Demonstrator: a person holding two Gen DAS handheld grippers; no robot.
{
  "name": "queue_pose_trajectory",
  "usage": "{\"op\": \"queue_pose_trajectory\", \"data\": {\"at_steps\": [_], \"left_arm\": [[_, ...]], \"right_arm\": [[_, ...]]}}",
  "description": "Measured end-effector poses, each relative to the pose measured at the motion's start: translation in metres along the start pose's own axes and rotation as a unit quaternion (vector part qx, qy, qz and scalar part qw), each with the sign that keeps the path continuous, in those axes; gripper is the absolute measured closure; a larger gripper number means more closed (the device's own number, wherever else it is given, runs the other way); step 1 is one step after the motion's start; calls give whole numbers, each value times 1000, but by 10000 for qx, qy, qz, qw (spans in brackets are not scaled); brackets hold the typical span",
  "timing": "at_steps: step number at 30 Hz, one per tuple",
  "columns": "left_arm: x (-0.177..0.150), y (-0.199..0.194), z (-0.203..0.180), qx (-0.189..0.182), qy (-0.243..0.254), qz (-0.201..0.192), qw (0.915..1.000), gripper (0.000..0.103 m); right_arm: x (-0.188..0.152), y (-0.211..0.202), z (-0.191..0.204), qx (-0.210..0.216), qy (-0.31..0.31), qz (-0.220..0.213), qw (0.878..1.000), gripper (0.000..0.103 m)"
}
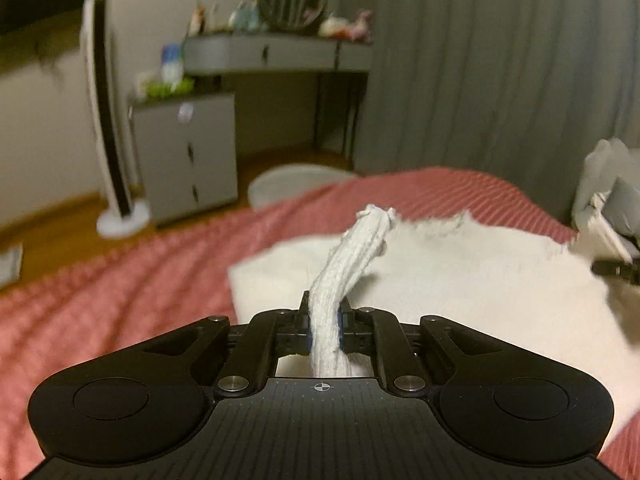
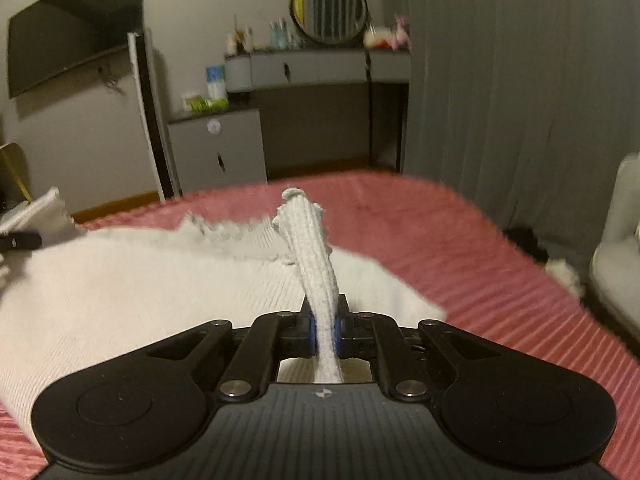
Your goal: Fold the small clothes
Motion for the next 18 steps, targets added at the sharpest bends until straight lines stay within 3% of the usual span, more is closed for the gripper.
{"op": "queue_pose_trajectory", "data": {"at_steps": [5,8,12,18], "left_arm": [[-17,20,3,-113,66,395,9991,90],[-11,22,5,-207,-35,446,9988,91],[11,11,-9,-49,314,-6,9995,92],[51,24,-12,539,411,-614,9958,92]], "right_arm": [[-15,29,-5,32,24,504,9987,95],[-13,33,-11,155,178,514,9984,95],[2,28,-12,162,216,279,9992,97],[43,30,-13,-609,-133,-444,9971,97]]}}
Point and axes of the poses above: each gripper's, at about its wrist camera, not at the fingertips, and y roughly the way its jaws point, z to its left, x to its top, the point moved 3 cm from there along y, roughly the way its jaws point, and after that the axes turned 5 degrees about -y, right-handed, at the moved point
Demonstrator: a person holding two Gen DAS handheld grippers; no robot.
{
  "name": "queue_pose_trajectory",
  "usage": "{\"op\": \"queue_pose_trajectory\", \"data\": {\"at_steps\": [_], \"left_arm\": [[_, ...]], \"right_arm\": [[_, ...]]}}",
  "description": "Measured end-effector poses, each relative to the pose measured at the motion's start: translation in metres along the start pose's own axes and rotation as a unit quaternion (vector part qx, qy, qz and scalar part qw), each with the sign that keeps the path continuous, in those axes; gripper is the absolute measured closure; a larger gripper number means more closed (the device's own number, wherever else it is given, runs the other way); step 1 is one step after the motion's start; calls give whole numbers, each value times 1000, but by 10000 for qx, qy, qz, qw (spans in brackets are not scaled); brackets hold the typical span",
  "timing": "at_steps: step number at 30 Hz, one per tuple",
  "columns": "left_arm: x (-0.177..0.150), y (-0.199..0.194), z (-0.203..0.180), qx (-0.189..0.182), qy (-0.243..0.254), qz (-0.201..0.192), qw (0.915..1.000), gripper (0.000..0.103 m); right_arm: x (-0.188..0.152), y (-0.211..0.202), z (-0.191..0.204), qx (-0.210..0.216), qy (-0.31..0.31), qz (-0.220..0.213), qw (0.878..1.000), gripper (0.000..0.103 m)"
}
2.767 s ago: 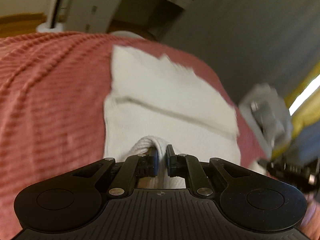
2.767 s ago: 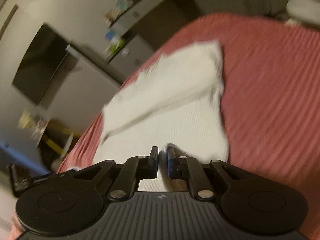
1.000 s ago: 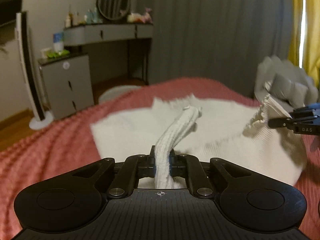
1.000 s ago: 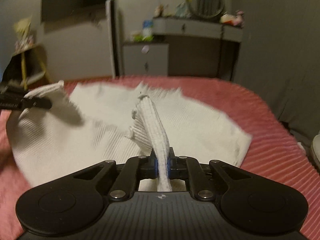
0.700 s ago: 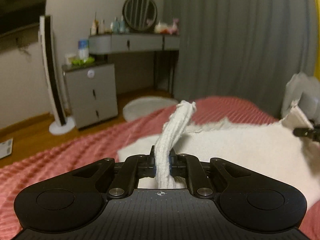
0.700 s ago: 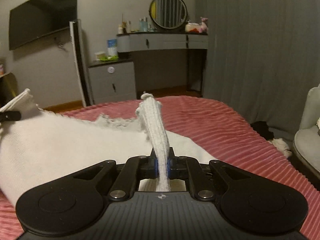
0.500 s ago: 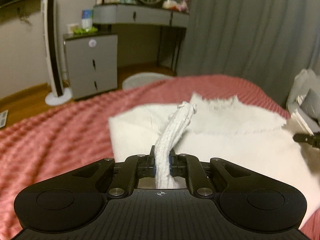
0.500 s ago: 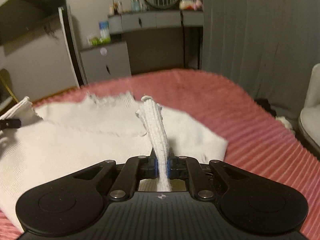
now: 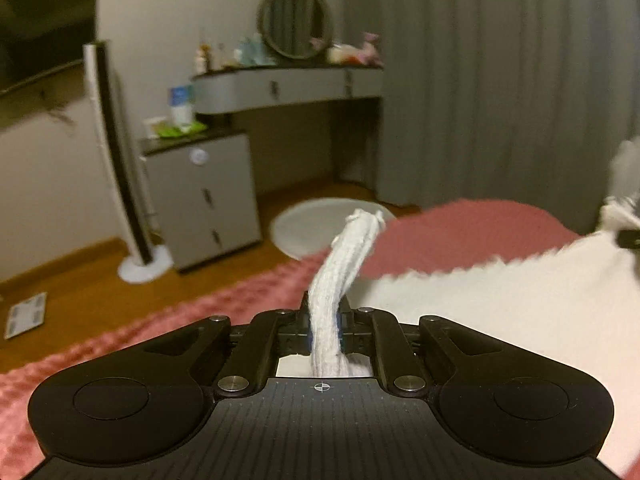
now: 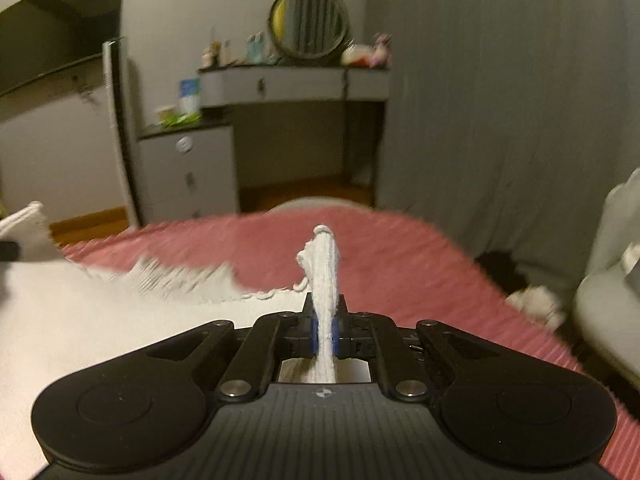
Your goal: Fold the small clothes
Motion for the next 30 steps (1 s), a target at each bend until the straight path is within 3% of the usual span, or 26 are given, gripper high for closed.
{"op": "queue_pose_trajectory", "data": {"at_steps": [2,4,6,7,8,9,14,20,23,28,29,30], "left_arm": [[4,12,1,267,-105,-54,9996,91],[1,27,-2,555,-102,-88,9984,84],[-6,42,-3,1104,-197,68,9937,71],[-11,44,-4,1158,-328,122,9927,67],[-16,40,-4,1038,-492,167,9932,50],[-21,34,-5,796,-611,222,9947,41],[-48,-10,-2,373,-438,424,9974,26],[-85,-52,22,68,-867,1001,9912,22],[-95,-64,28,-5,-1065,1023,9890,23],[-103,-71,33,-276,-1546,1135,9810,36],[-102,-69,31,-282,-1540,1158,9809,39],[-102,-70,30,-263,-1527,1153,9812,50]], "right_arm": [[9,8,-2,-185,-76,-152,9997,97],[12,17,-5,-185,21,-222,9996,97],[10,28,-6,-255,53,-189,9995,94],[7,32,-8,-305,61,-107,9995,88],[1,30,-11,-412,169,-28,9990,79],[-5,23,-15,-349,302,-7,9989,77],[-54,-24,-21,423,494,364,9972,75],[-97,-67,-24,909,1026,684,9882,74],[-108,-82,-24,1155,1433,705,9804,73],[-116,-81,-3,1362,1252,962,9780,75],[-117,-81,1,1321,1139,983,9798,82],[-118,-79,4,1234,1046,1005,9817,87]]}}
Point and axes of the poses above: each gripper's, at about its wrist camera, not at the fingertips, and y roughly the way its jaws point, z to its left, x to its top, the point moved 3 cm from there along y, roughly the way its jaws point, and after that the axes turned 5 degrees about -y, right-handed, at the moved point
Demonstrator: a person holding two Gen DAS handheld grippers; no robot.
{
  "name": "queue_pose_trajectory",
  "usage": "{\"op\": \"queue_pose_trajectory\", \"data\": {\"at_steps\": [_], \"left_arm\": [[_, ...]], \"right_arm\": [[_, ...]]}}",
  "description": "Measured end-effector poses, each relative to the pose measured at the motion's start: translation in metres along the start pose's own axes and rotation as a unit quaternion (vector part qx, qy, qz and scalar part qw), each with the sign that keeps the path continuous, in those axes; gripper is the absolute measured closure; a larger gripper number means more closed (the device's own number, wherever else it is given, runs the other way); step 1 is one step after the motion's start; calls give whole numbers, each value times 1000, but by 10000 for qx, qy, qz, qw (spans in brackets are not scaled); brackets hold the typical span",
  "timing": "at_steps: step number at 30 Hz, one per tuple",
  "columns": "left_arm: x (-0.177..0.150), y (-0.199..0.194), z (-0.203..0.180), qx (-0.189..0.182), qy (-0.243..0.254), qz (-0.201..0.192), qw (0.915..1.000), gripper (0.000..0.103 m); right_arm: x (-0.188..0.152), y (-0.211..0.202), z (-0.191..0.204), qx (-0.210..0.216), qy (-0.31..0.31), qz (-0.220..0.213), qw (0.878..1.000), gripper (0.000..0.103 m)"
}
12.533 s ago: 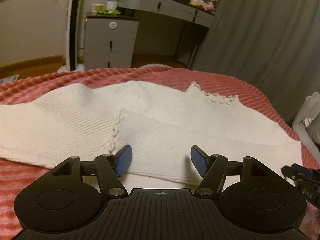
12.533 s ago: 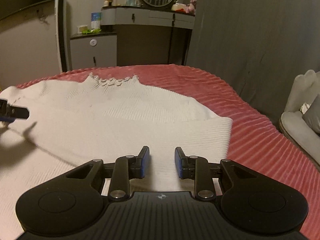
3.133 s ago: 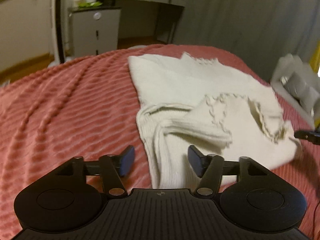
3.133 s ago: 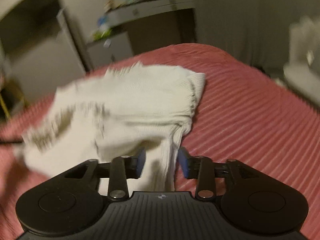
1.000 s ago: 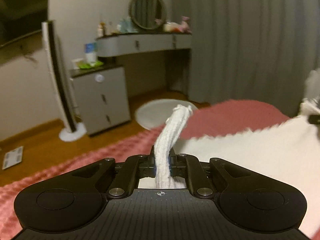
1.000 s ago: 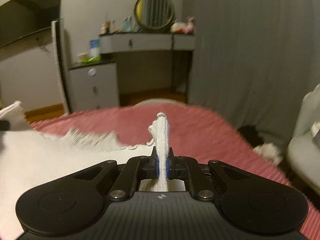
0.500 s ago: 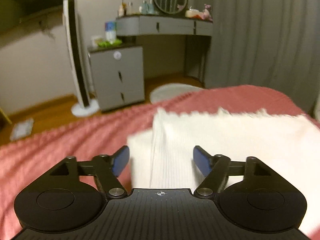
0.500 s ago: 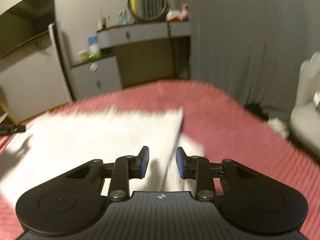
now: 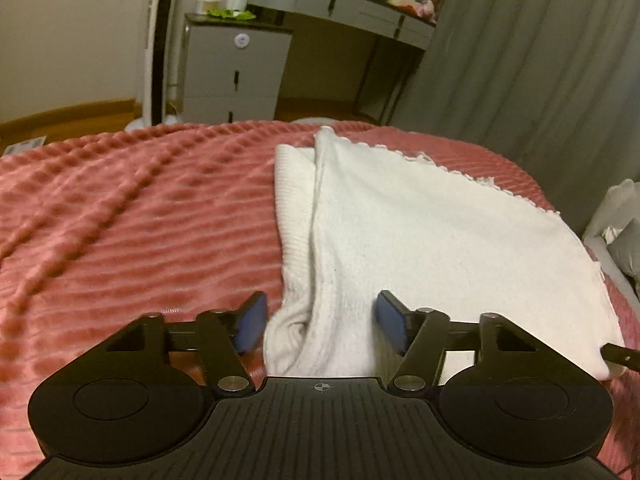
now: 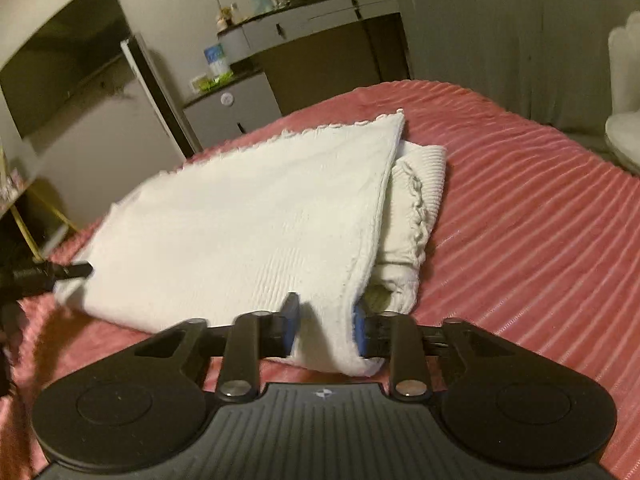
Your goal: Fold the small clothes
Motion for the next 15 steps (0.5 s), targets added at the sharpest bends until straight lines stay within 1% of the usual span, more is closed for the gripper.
{"op": "queue_pose_trajectory", "data": {"at_steps": [1,2,3,5,8,11,15], "left_arm": [[0,-2,-1,48,35,1,10000,54],[1,-3,-2,91,81,12,9999,63],[2,-2,-3,109,110,12,9999,75],[7,-6,-1,98,133,-11,9999,90],[13,-7,4,79,78,-28,9999,91],[11,0,6,196,143,118,9996,91],[9,4,3,279,347,117,9989,91]], "right_arm": [[3,3,1,-105,-30,41,9999,96],[3,3,1,-222,-40,66,9997,96],[5,1,2,-288,-37,20,9996,97],[7,-9,5,-400,-120,-151,9990,97],[6,-16,3,-526,-159,-268,9981,97],[-6,-7,-1,-690,-219,-48,9974,97],[-10,-1,5,-824,-484,23,9954,97]]}}
Point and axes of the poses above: each gripper's, at about its wrist camera, not at the fingertips, and y roughly the way its jaws point, z to its left, x to its top, the point moved 3 cm from there along y, roughly the way its jaws point, and after that the axes turned 5 degrees about -y, right-handed, at the moved point
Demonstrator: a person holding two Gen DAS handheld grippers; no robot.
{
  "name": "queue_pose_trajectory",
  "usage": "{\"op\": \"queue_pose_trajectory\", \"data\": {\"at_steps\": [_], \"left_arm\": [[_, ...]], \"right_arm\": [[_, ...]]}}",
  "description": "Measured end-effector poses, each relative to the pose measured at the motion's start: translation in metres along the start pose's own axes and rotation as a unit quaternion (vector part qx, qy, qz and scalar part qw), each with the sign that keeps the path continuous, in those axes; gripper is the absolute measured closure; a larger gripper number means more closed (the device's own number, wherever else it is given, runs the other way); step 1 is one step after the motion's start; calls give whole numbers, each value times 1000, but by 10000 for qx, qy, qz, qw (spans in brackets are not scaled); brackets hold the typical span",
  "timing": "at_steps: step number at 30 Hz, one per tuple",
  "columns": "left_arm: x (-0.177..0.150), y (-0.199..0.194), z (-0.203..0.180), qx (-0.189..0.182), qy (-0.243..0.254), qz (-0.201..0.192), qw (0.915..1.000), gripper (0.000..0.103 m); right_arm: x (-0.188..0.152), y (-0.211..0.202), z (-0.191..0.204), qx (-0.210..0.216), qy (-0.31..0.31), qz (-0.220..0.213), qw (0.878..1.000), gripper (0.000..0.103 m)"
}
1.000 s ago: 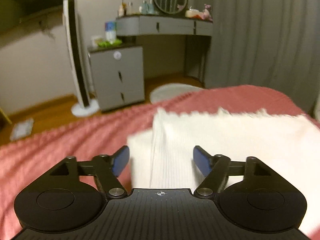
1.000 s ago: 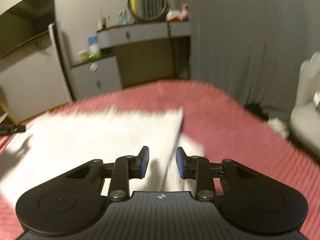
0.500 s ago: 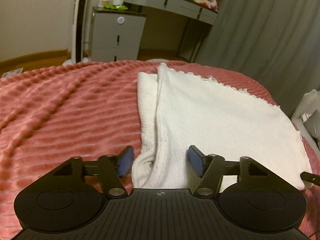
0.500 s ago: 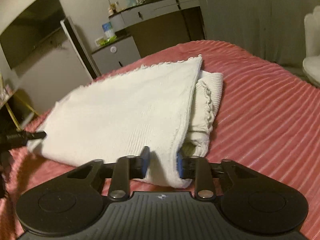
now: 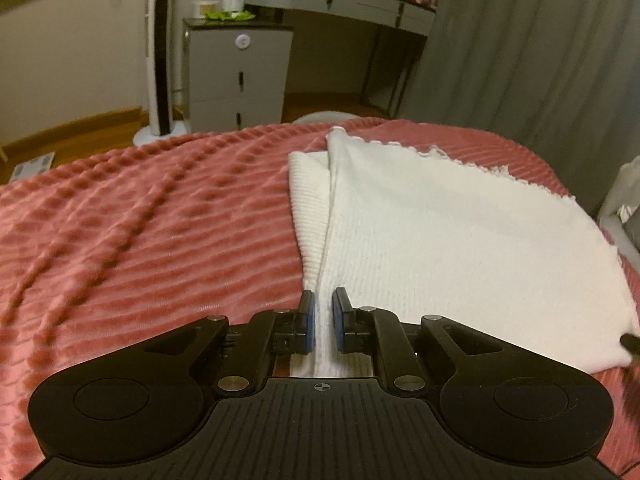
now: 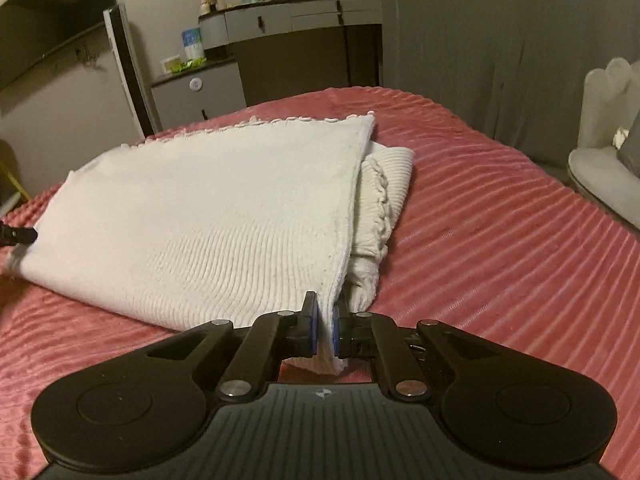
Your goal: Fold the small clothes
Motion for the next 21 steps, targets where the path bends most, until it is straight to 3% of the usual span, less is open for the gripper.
{"op": "queue_pose_trajectory", "data": {"at_steps": [7,9,11,13,14,15,17,18,21], "left_arm": [[1,-2,4,28,2,-95,10000,87],[4,-7,9,61,-111,-183,9998,74],[9,-16,15,257,-161,-412,9987,70],[16,-24,17,302,-76,-706,9970,63],[21,-24,17,229,-52,-819,9964,48],[26,-24,15,201,-58,-901,9957,40],[36,-16,7,71,-46,-914,9958,38],[41,-8,1,-31,-13,-825,9966,31],[50,19,-15,-98,164,-703,9973,28]], "right_arm": [[2,-4,-3,-115,-159,-7,9998,97],[3,-9,-6,-147,-115,-67,9998,95],[6,-16,-12,-252,54,-182,9995,80],[11,-22,-21,-298,246,-369,9986,78],[15,-24,-25,-374,308,-499,9976,77],[20,-22,-27,-436,337,-569,9969,77],[34,-11,-28,-427,329,-602,9967,76],[42,-4,-25,-434,255,-616,9968,75],[66,30,-13,-525,-106,-496,9973,66]]}}
Point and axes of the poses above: each gripper's, at about its wrist camera, not at the fingertips, and y roughly the way its jaws point, z to its left, x to its top, the point moved 3 cm from there along y, roughly the way its jaws point, and after that the axes turned 5 degrees about -y, right-handed, at the moved point
